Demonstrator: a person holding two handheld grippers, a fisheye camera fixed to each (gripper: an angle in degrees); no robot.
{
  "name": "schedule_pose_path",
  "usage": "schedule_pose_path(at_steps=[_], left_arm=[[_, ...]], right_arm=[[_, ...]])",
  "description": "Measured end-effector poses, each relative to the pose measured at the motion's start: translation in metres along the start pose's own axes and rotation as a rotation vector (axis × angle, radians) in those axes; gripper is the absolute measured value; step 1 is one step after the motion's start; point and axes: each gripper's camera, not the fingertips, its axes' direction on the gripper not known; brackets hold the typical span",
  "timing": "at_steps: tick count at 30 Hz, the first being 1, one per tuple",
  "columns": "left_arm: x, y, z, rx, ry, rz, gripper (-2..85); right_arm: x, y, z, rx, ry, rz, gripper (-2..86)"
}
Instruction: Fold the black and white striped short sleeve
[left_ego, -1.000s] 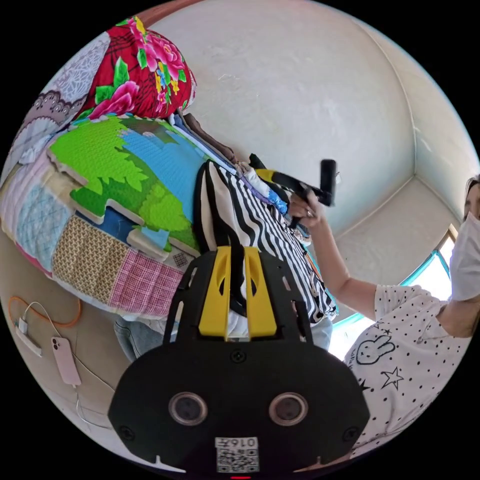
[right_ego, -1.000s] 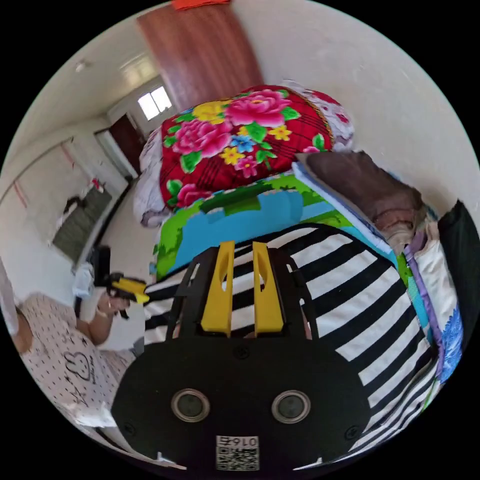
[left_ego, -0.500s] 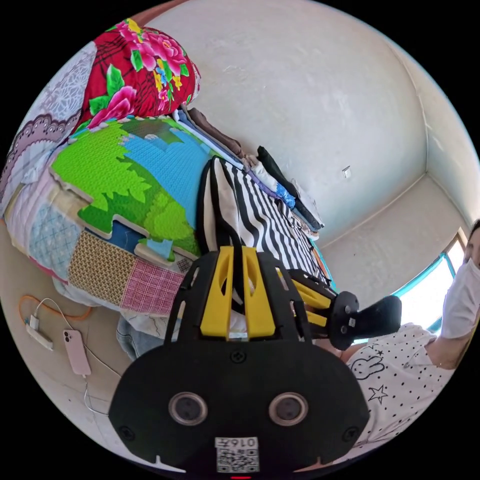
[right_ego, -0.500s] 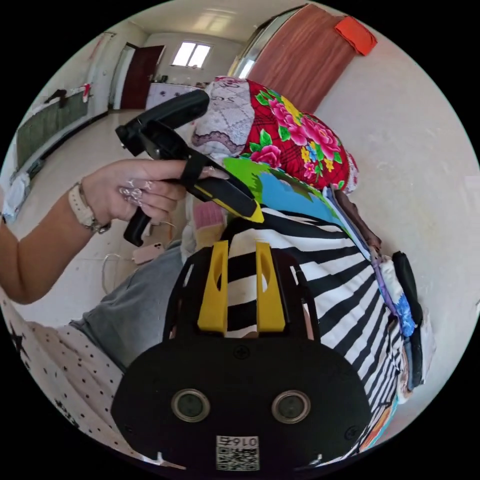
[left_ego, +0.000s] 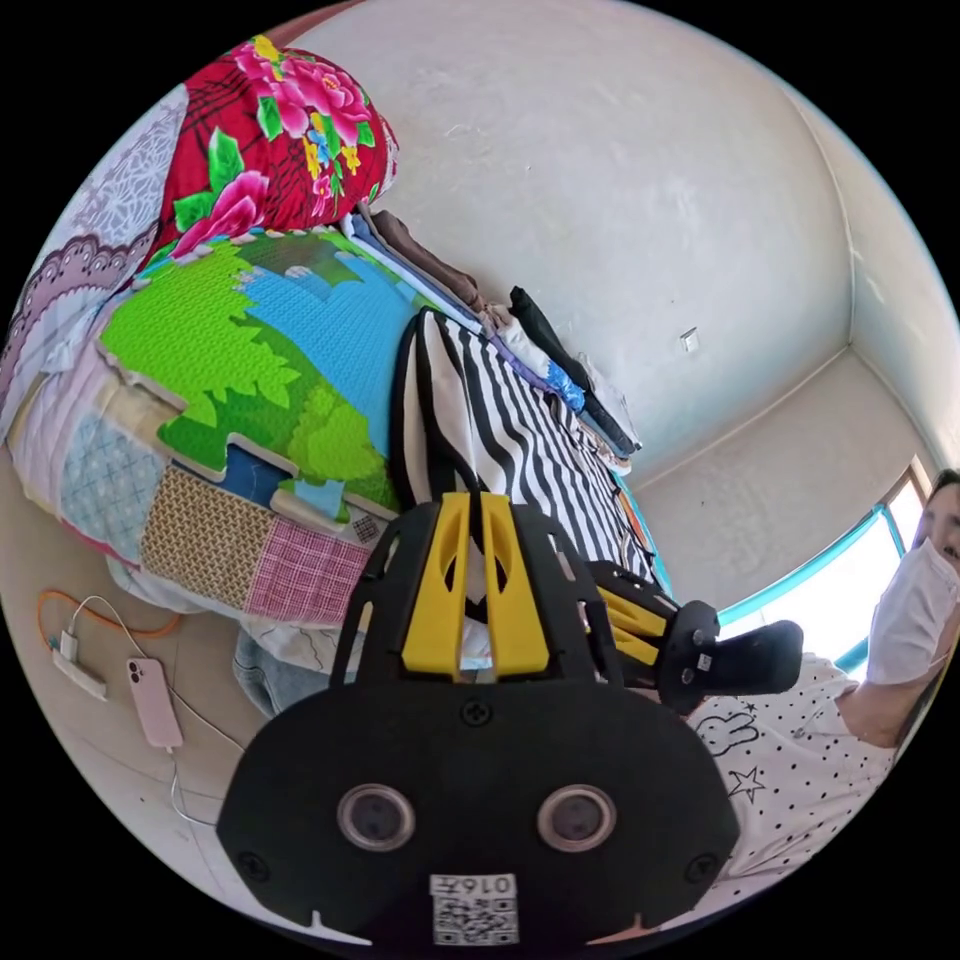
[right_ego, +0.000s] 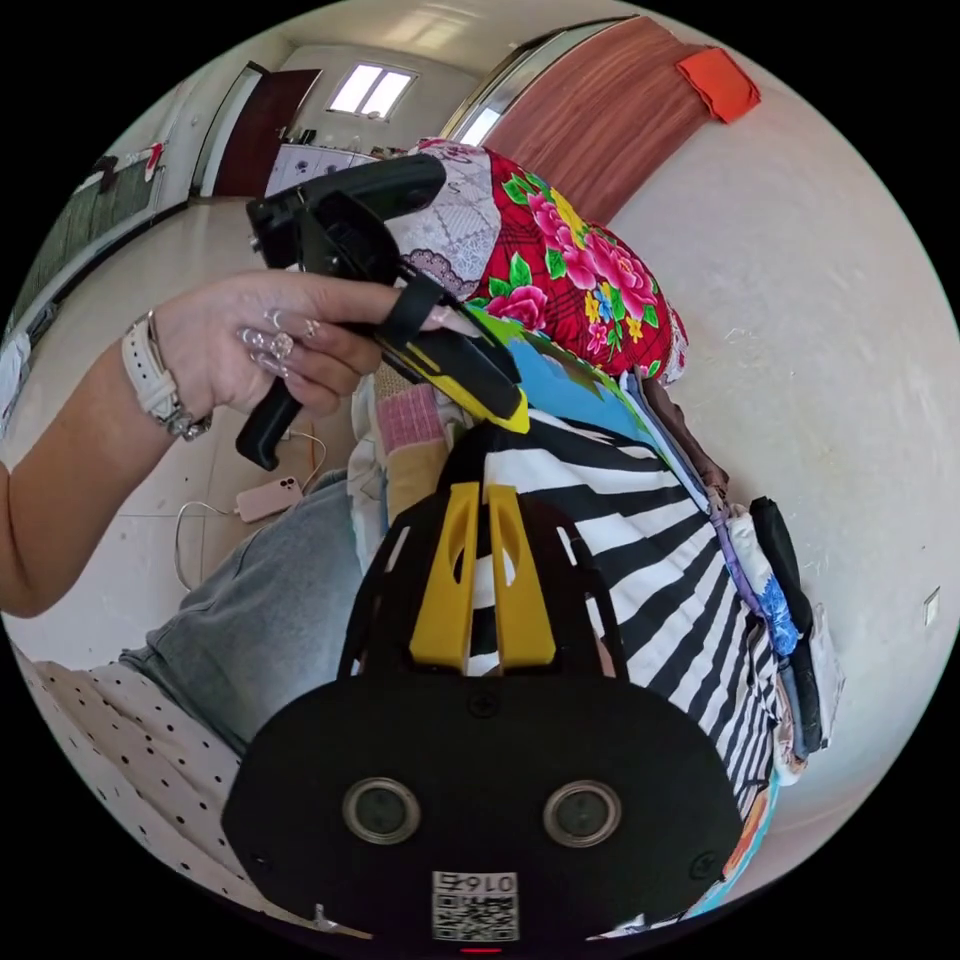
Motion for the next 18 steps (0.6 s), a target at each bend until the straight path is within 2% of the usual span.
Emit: schedule_pose_path(at_steps=[3, 5, 7, 13, 15, 18], left_arm=[[-0.011, 0.003, 0.009, -0.007, -0.051, -0.044, -0.9], [-0.020, 0.006, 0.011, 0.032, 0.010, -0.077, -0.9], [-0.025, 0.004, 0.011, 0.050, 0.050, -0.105, -0.8], [0.016, -0.046, -0.004, 0.162, -0.197, 0.000, 1.5], [0.045, -0.086, 0.012, 0.093, -0.213, 0.130, 5.1], [0.060, -0.138, 0.056, -0.040, -0.284, 0.213, 6.7]], right_arm=[[-0.011, -0.003, 0.000, -0.039, -0.070, 0.012, 0.8], [-0.020, -0.002, 0.013, -0.099, -0.098, 0.035, 0.9], [-0.023, 0.001, 0.009, -0.072, -0.110, 0.064, 1.1], [-0.023, 0.007, -0.009, -0.041, -0.191, 0.066, 3.8], [-0.021, 0.010, -0.014, -0.034, -0.236, 0.078, 5.3], [-0.018, 0.016, -0.023, -0.014, -0.303, 0.090, 8.0]])
